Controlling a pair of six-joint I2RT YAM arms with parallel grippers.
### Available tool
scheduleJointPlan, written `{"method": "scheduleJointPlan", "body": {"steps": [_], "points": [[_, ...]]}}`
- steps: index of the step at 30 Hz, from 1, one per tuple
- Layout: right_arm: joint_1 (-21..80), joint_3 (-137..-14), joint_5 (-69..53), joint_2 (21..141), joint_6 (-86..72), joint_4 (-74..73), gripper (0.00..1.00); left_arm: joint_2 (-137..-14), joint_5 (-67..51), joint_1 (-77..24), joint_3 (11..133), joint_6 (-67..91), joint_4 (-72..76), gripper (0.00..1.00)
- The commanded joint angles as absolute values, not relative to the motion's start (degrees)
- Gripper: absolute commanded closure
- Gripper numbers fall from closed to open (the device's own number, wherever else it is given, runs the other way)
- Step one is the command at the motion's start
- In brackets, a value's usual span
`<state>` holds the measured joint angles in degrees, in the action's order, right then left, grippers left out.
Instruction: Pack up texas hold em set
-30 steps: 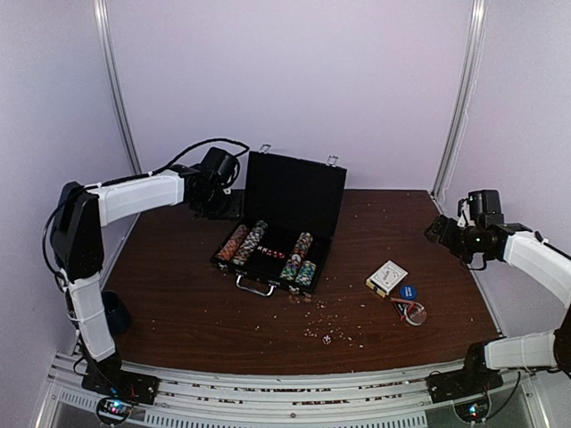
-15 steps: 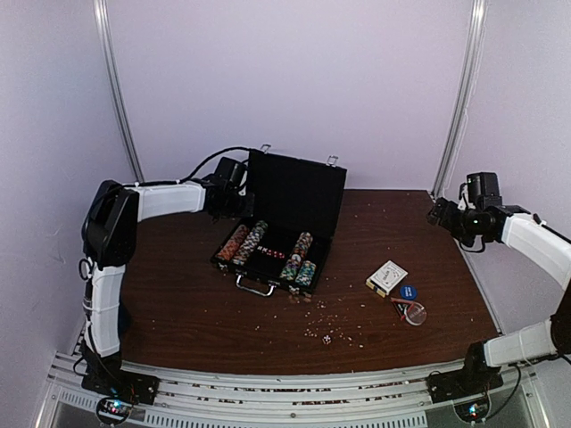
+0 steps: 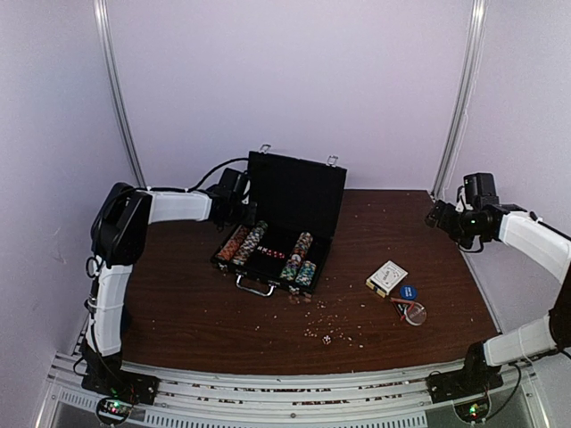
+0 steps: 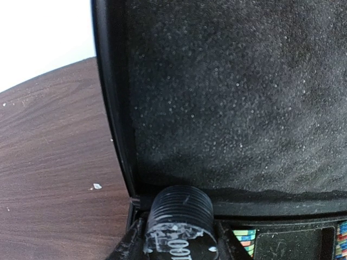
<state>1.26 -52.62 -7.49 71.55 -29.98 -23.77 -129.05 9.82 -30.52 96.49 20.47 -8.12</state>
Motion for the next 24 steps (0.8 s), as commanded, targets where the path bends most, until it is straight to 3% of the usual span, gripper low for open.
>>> {"method": "scheduleJointPlan", "body": {"steps": [1,6,10,14,24], "points": [[1.4,-54.9,-9.4,73.4,-30.3,-22.5,0.04,-129.8,8.4,-30.0,95.8,20.8,-9.8,0.51],[1.4,-55.4,-10.3,73.8,-30.3,-22.0,0.04,-126.0,7.3,-29.7,94.5,20.8,-12.0,0.29],[1.4,-55.2,-9.8,73.0,-29.9,-22.2,0.04,-122.4,6.9,-29.4,95.1,20.9,-15.1,0.24],[1.5,-54.9,-8.6,71.9,-29.5,-22.5,0.04,-121.8,3.5,-28.6,99.6,21.0,-20.9,0.25],[1.4,-55.1,-7.8,71.2,-29.2,-23.2,0.04,-132.2,-5.2,-27.5,114.7,20.0,-32.6,0.46]]}}
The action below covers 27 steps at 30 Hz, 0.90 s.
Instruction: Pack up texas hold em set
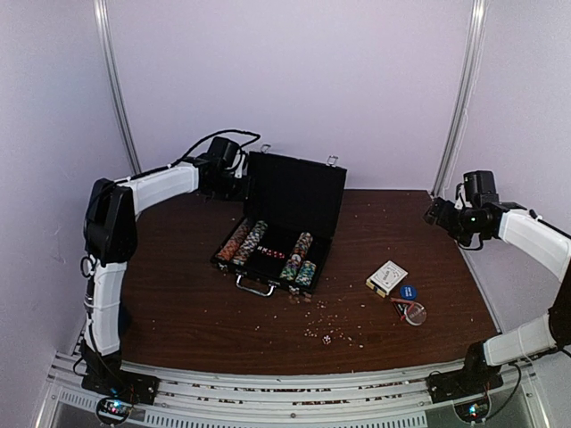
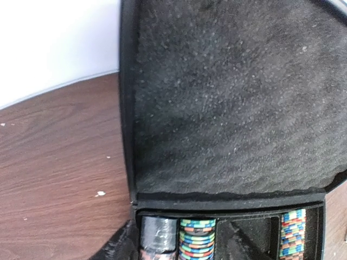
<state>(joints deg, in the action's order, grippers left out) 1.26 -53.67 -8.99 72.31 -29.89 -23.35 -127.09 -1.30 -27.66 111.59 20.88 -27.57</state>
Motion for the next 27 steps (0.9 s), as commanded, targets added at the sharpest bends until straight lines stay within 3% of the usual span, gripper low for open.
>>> {"method": "scheduleJointPlan", "body": {"steps": [1,14,27], "points": [[1.4,-55.2,-7.8,71.2,-29.1,-23.3,0.04,-133.0,-4.9,-27.5,115.4,20.2,-33.1,0.47],[1.5,-55.4,-7.4,71.0,-29.1,-23.4,0.04,-137.3,0.0,-27.4,115.0,21.0,-36.4,0.45],[1.4,-55.3,-7.2,70.2,-28.9,-23.5,0.04,-137.6,9.2,-27.0,112.7,24.9,-39.4,0.5]]}}
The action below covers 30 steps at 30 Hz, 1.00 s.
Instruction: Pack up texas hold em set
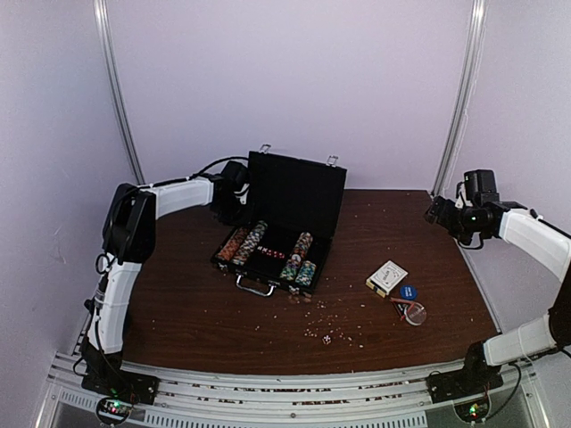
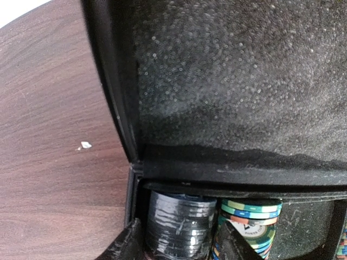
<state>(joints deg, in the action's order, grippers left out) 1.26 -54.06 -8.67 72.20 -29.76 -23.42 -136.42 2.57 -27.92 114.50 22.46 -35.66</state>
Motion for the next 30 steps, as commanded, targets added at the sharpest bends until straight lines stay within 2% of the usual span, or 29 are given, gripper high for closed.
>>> {"method": "scheduleJointPlan", "body": {"steps": [1,6,14,25,30], "points": [[1.4,-55.3,-7.1,70.1,-28.9,-23.5,0.04,-137.4,9.3,-26.7,112.4,25.5,-39.4,0.5],[1.5,-54.9,-3.5,68.9,-29.1,-23.8,0.04,-134.8,8.5,-26.4,110.7,25.5,-37.2,0.46],[1.4,-53.1,-1.2,68.4,-25.7,-25.6,0.04,-123.8,7.5,-26.4,104.6,26.5,-32.7,0.24],[1.9,-47.3,-10.6,66.8,-24.5,-29.1,0.04,-100.2,10.9,-26.5,84.8,30.1,-28.4,0.2],[4.0,-45.1,-10.6,66.7,-26.1,-30.7,0.04,-96.0,14.8,-26.3,84.4,29.5,-34.7,0.13]]}}
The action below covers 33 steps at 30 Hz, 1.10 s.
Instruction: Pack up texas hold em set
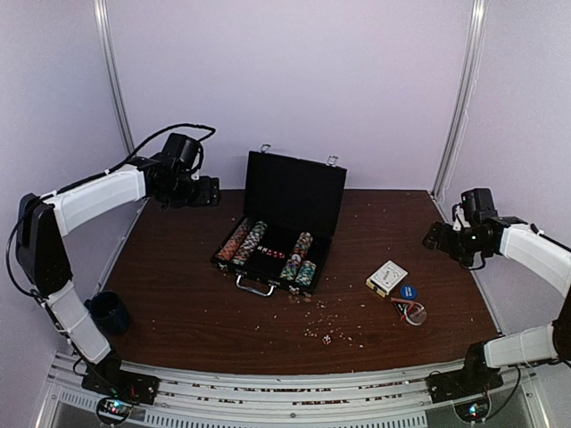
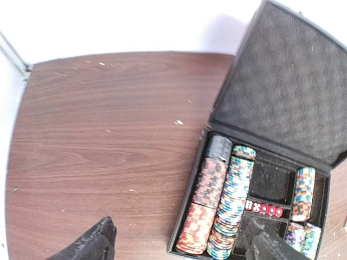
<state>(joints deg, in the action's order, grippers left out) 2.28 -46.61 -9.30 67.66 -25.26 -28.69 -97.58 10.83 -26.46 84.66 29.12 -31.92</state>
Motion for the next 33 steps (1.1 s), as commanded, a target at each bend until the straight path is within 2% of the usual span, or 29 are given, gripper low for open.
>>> {"method": "scheduleJointPlan", "body": {"steps": [1,5,11,20,27,33], "points": [[4.7,-44.7,-10.7,67.0,-26.9,-31.2,0.05,-95.7,15.1,-26.3,85.0,29.1,-35.9,0.12],[8.4,-43.2,-9.7,68.4,-29.6,-33.8,0.05,-93.4,15.1,-25.3,84.6,30.3,-37.4,0.03],[13.3,-39.6,-6.7,67.4,-36.0,-34.6,0.09,-90.9,12.2,-23.6,83.8,31.7,-39.1,0.02],[20.2,-37.1,-4.6,71.3,-42.4,-32.0,0.27,-87.6,9.4,-23.5,81.7,23.4,-37.7,0.02],[20.5,-36.8,-2.0,74.9,-41.8,-30.2,0.41,-80.3,7.5,-23.5,72.0,22.2,-29.6,0.02],[20.6,-36.9,-5.9,76.6,-38.4,-25.2,0.51,-80.0,7.0,-23.5,69.4,21.4,-27.0,0.02]]}}
